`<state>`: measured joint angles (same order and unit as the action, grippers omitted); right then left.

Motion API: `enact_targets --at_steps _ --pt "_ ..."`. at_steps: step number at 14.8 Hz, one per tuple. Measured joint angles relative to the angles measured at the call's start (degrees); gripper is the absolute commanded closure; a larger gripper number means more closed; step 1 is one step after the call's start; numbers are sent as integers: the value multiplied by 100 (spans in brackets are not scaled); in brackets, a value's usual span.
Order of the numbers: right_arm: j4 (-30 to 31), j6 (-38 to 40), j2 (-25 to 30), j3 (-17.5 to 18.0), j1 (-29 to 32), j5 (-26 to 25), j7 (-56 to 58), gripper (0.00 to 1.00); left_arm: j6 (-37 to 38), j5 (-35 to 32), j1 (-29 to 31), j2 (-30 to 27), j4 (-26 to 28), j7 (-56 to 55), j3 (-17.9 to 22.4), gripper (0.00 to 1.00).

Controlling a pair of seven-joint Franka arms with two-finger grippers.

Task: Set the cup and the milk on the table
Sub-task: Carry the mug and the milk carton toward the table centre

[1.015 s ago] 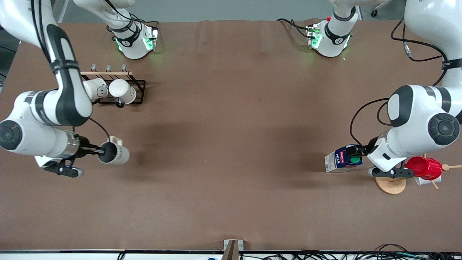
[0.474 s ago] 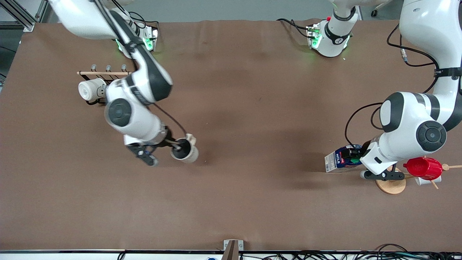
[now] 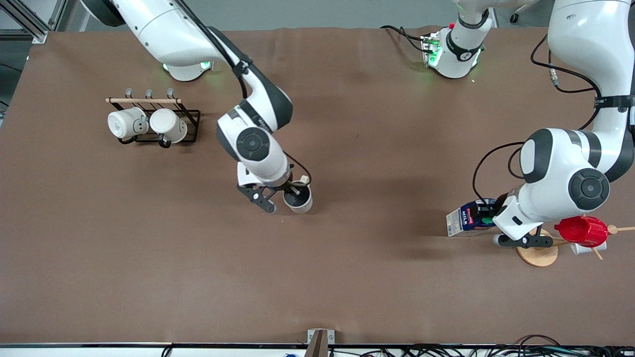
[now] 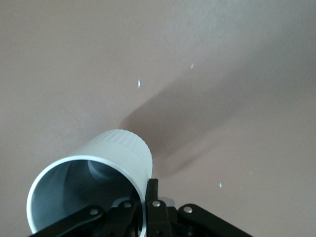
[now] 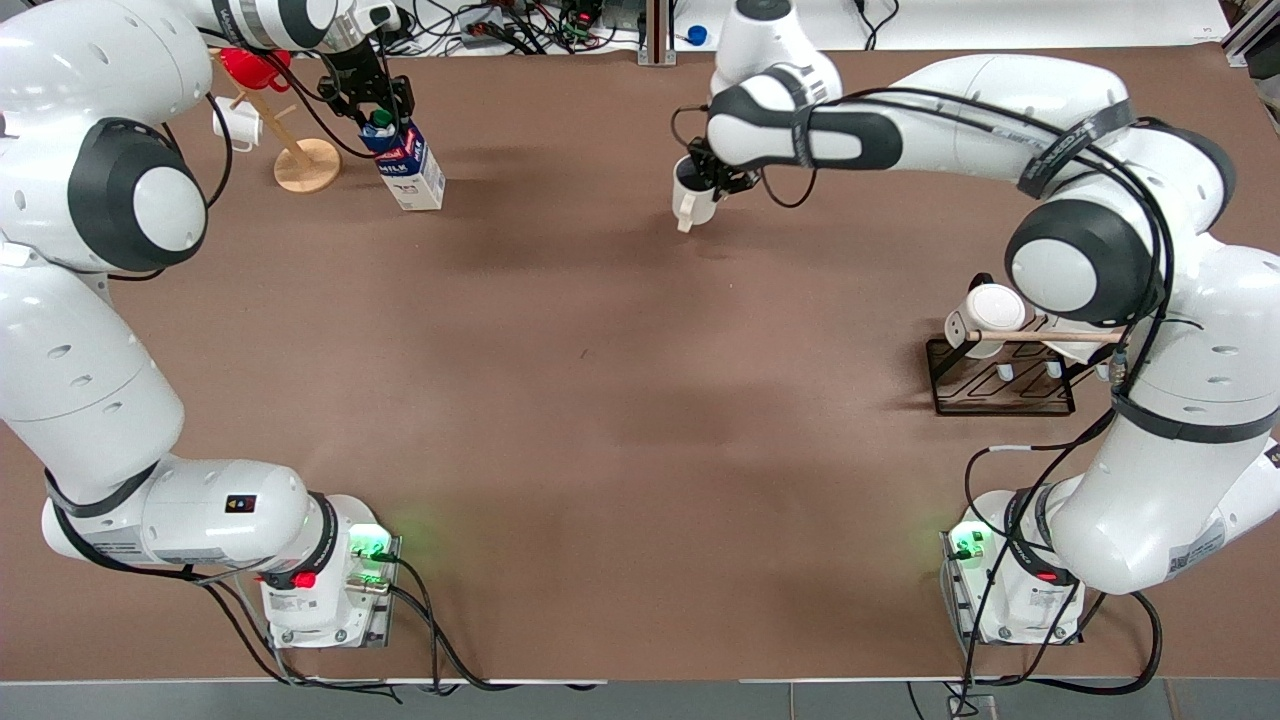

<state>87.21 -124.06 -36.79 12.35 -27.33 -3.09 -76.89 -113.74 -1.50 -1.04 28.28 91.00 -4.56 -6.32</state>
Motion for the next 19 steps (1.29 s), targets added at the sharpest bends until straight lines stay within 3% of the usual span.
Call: enact_targets --at_steps 6,11,12,13,14,15,16,19 --pt "1 -212 -126 -1 -359 -138 -475 100 2 0 0 0 -37 -1 -10 74" --pt "17 -532 -280 -51 -360 -173 -500 98 114 1 -2 -22 -108 -146 -206 74" --pt "29 -567 -301 -60 -354 -216 -500 92 201 1 -2 -35 -159 -244 -284 74" --pt "42 -571 -314 -65 -351 -266 -500 77 305 3 -2 -46 -228 -409 -389 74" --pt "64 -570 -324 -67 -351 -315 -498 52 389 3 -4 -56 -291 -657 -530 74" --pt "94 -570 -332 -68 -351 -398 -499 16 432 3 -10 -68 -327 -931 -684 74" --pt "117 -570 -339 -69 -350 -448 -499 0 459 3 -20 -76 -341 -1210 -842 74" --pt "110 -569 -336 -75 -333 -502 -496 0 488 3 -193 -71 -334 -2130 -1240 73"
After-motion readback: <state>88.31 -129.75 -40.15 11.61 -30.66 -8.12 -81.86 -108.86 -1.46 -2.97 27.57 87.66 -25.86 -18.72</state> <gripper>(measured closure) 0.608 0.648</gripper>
